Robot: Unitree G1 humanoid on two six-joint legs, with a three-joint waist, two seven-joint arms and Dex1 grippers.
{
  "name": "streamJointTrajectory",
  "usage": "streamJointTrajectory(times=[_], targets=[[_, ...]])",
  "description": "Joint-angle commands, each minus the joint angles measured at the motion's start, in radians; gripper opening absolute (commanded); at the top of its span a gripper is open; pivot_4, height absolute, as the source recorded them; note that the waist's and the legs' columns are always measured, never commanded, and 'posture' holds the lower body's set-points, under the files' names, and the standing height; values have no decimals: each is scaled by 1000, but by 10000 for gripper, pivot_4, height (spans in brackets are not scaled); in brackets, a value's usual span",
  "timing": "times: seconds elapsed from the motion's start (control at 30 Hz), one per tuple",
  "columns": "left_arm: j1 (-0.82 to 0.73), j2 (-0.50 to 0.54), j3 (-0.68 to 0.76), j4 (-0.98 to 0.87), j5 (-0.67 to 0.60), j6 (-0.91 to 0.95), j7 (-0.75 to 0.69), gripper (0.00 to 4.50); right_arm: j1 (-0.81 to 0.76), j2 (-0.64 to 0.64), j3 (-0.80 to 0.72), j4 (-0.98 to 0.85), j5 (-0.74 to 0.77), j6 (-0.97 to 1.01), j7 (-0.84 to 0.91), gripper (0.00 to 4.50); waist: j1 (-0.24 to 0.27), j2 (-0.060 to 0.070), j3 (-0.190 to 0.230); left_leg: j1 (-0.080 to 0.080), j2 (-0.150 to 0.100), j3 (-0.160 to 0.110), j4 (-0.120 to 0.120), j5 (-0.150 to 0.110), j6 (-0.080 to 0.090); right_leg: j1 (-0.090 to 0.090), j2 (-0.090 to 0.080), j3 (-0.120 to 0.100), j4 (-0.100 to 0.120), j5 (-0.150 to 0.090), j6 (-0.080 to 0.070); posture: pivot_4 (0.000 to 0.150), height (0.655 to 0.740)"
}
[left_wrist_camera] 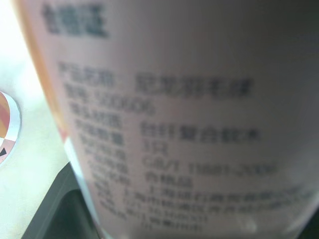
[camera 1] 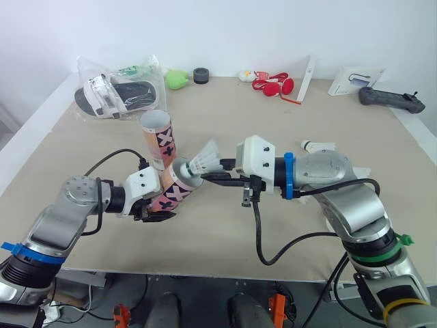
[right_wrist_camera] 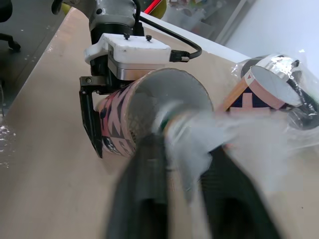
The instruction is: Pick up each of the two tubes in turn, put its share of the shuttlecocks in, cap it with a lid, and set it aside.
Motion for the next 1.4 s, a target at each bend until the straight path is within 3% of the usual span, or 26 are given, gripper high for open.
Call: streamJointTrajectory(times=[0.03,0.13,0.33,0.6,0.7,0.9,1.4], targets=[[2,-15,-49,12,4,-6,-12,30989,9,-5,-51,-65,33,28,-20,29468,1,0,0,0,0,0,0,0,0,0,0,0,0,0,0,1500,7400],[-7,-21,-60,20,8,-14,-18,30989,56,-12,-140,-118,102,103,-60,44328,6,0,0,0,0,0,0,0,0,0,0,0,0,0,0,1500,7400],[-21,-29,-75,43,13,-33,-26,30989,286,-83,-490,-165,196,233,-173,44328,19,-1,-1,-1,-2,-1,0,0,0,1,-2,0,-2,1,-1,1500,7400],[-43,-54,-99,76,27,-55,-43,30989,727,-133,-856,-132,218,204,-152,44328,19,3,-3,0,-4,0,0,0,0,2,-3,1,-2,-2,5,1500,7400],[-52,-68,-107,88,34,-61,-51,30989,824,-110,-872,-108,211,177,-154,44328,18,4,-4,3,-4,0,0,2,3,5,-3,1,-2,-1,6,1500,7400],[-61,-77,-109,92,39,-59,-58,30989,832,-56,-776,-39,190,119,-198,44328,14,4,-4,3,-5,2,0,6,7,5,-5,3,-3,0,4,1500,7400],[-20,-49,-72,24,28,-9,-38,30989,577,0,-506,300,111,-65,-187,44328,10,5,-4,1,-6,3,-3,6,7,3,-5,3,-3,1,8,1500,7400]])
